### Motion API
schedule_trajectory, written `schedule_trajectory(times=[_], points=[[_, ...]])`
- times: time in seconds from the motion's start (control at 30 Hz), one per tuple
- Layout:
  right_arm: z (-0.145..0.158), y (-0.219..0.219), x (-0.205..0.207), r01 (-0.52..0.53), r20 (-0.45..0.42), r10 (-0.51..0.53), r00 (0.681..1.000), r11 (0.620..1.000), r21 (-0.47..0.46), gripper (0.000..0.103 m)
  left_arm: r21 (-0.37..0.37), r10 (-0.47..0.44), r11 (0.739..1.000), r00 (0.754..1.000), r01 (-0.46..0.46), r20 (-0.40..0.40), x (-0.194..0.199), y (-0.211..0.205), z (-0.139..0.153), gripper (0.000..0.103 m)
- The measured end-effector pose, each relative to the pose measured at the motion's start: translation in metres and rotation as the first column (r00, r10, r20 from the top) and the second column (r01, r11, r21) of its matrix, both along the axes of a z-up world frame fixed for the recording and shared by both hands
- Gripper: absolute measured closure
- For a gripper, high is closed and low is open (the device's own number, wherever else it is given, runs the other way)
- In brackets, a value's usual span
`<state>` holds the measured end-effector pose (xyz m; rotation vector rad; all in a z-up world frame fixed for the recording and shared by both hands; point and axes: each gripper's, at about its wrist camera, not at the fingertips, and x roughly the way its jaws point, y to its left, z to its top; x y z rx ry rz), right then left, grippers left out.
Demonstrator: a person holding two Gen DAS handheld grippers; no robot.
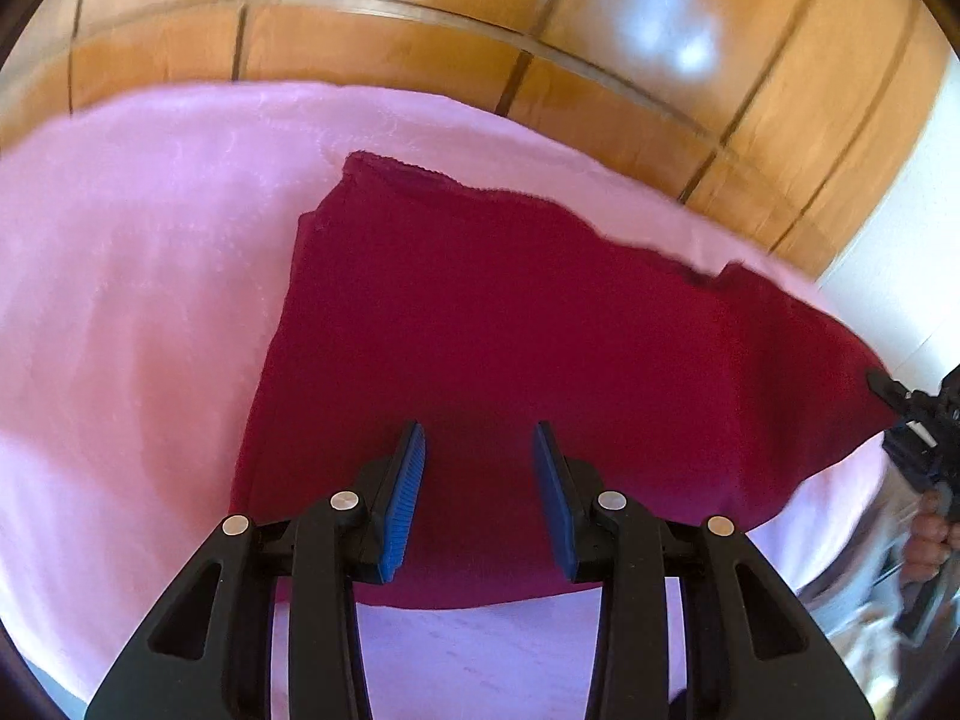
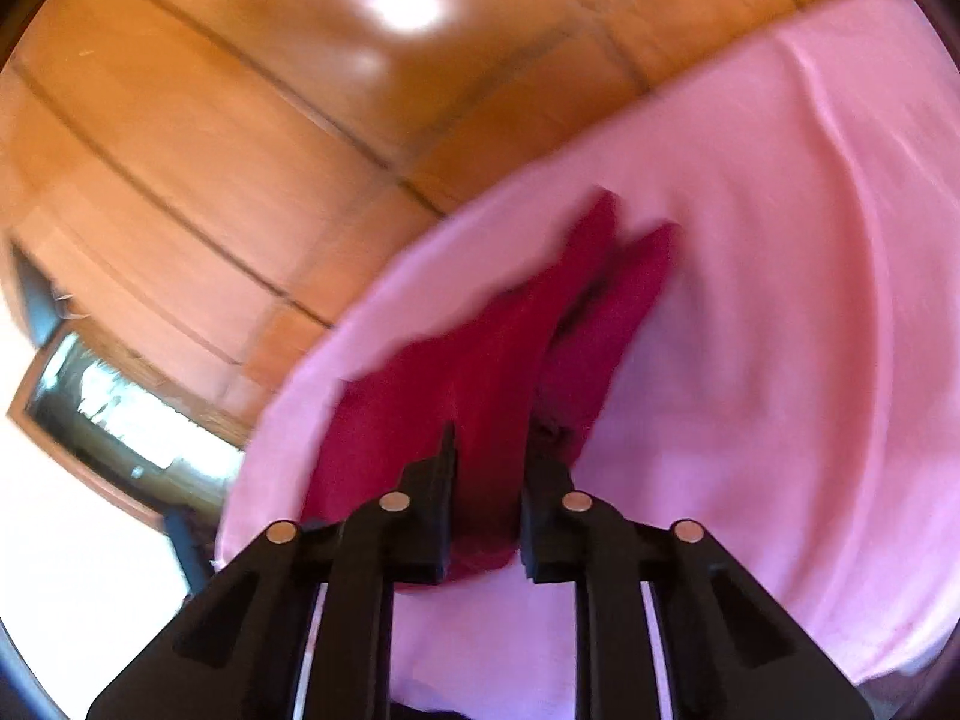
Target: Fold small clothes
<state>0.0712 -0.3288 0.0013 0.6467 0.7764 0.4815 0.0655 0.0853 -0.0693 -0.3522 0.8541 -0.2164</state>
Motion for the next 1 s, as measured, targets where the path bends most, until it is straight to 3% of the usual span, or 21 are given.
schedule_trajectory(times=[0.1, 0.23, 0.5, 0.6, 0.7, 0.77, 0.8, 0.9, 0.93, 1.0], points=[[0.03, 0.042, 0.014, -0.103, 0.069, 0.104, 0.992, 0.995, -0.009, 0.094, -0.077, 0.028, 0.997, 1.0, -0.028, 0.008, -0.004, 0.018, 0.008, 0.067], [0.042, 0.118, 0.031, -0.266, 0.102, 0.269, 0.958, 0.963, -0.042, 0.095, -0.126, 0.065, 0.99, 0.997, -0.06, 0.032, -0.01, 0.048, 0.022, 0.067], [-0.016, 0.276, 0.053, -0.53, -0.045, 0.53, 0.847, 0.836, -0.14, 0.096, -0.252, 0.13, 0.96, 0.991, -0.12, 0.023, -0.013, 0.097, 0.026, 0.067], [-0.04, 0.307, 0.051, -0.554, -0.097, 0.547, 0.831, 0.802, -0.223, 0.096, -0.285, 0.122, 0.952, 0.992, -0.112, 0.017, -0.01, 0.104, 0.025, 0.067], [-0.041, 0.316, 0.036, -0.574, -0.052, 0.589, 0.806, 0.758, -0.31, 0.095, -0.32, 0.091, 0.944, 0.996, -0.081, 0.015, -0.006, 0.105, 0.027, 0.067], [-0.037, 0.312, 0.028, -0.591, -0.023, 0.619, 0.785, 0.737, -0.329, 0.084, -0.336, 0.056, 0.941, 0.998, -0.047, 0.015, -0.003, 0.098, 0.03, 0.067], [-0.034, 0.308, 0.026, -0.595, -0.01, 0.626, 0.78, 0.736, -0.323, 0.071, -0.337, 0.043, 0.941, 0.999, -0.035, 0.015, 0.002, 0.095, 0.03, 0.067], [-0.022, 0.281, 0.011, -0.581, 0.04, 0.617, 0.786, 0.759, -0.292, 0.068, -0.325, -0.006, 0.946, 1.0, 0.004, -0.006, 0.018, 0.081, 0.029, 0.067], [-0.022, 0.272, 0.007, -0.575, 0.041, 0.609, 0.792, 0.768, -0.283, 0.058, -0.326, -0.02, 0.945, 1.0, 0.013, -0.02, 0.024, 0.077, 0.026, 0.067], [-0.018, 0.24, -0.006, -0.537, 0.054, 0.571, 0.819, 0.796, -0.28, 0.052, -0.339, -0.053, 0.94, 0.996, 0.027, -0.068, 0.039, 0.068, 0.019, 0.066]])
